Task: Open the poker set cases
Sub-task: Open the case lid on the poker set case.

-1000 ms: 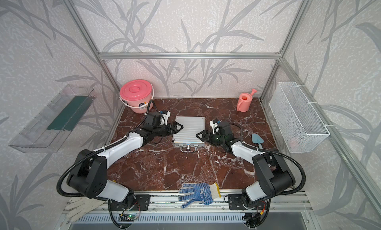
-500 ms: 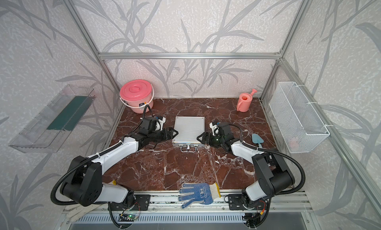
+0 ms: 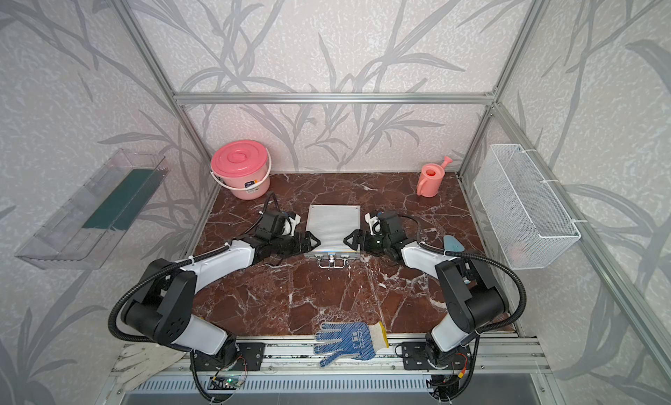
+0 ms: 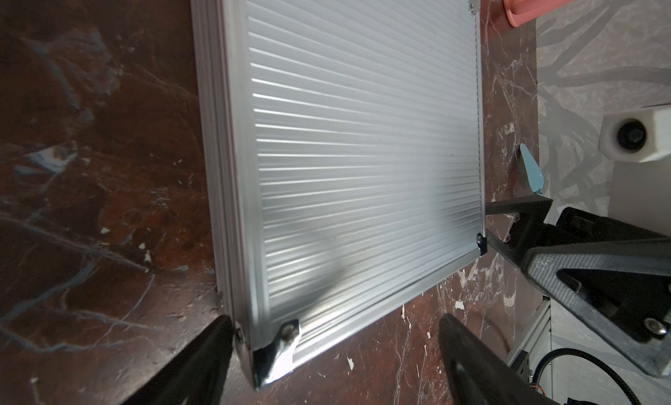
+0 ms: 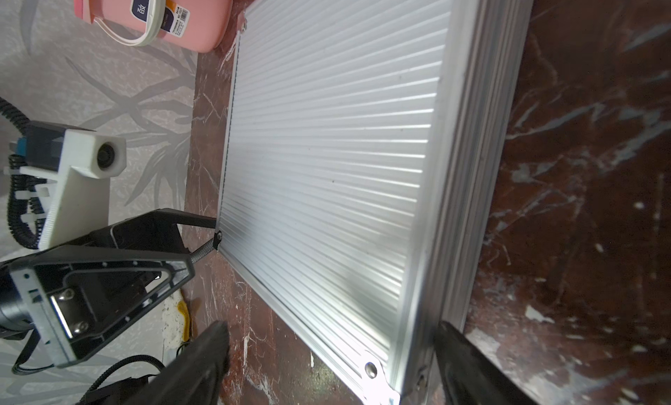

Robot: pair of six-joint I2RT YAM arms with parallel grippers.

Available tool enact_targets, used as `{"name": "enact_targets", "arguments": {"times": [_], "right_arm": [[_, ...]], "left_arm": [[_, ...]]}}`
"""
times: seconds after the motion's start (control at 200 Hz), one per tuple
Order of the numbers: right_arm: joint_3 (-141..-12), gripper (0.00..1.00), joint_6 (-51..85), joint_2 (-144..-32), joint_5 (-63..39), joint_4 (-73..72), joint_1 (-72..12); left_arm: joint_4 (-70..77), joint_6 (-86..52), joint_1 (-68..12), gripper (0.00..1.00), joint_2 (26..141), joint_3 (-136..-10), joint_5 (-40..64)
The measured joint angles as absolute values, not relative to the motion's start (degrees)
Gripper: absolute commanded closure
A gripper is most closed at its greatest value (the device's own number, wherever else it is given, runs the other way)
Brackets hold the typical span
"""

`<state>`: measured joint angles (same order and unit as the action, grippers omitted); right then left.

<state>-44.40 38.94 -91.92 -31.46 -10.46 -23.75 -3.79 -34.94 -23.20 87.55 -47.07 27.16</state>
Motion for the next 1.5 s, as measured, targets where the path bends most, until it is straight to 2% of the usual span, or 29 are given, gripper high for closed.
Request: {"name": "enact_targets", "arguments": {"times": [0.265, 0.62, 0.88, 1.5], "right_arm": [[-47.94, 0.23, 39.55, -90.87, -29.80, -6.74, -24.14], [-54.43, 0.24, 39.09, -89.43, -27.46, -3.88, -24.14], [-62.61, 0.25, 38.09, -90.85, -25.30, -3.14, -23.24], [-81.93, 0.26, 41.19, -109.38, -25.15, -15.00, -19.20]], "left_arm": [[-6.07, -35.77, -23.20, 0.11, 86.43, -49.87, 25.87], [-7.01, -35.70, -22.50, 0.12, 84.73, -56.07, 22.59], [-8.16, -34.24, -21.54, 0.12, 87.02, -65.49, 20.40], [-3.90, -32.62, -16.43, 0.12, 105.23, -86.98, 20.34]]}}
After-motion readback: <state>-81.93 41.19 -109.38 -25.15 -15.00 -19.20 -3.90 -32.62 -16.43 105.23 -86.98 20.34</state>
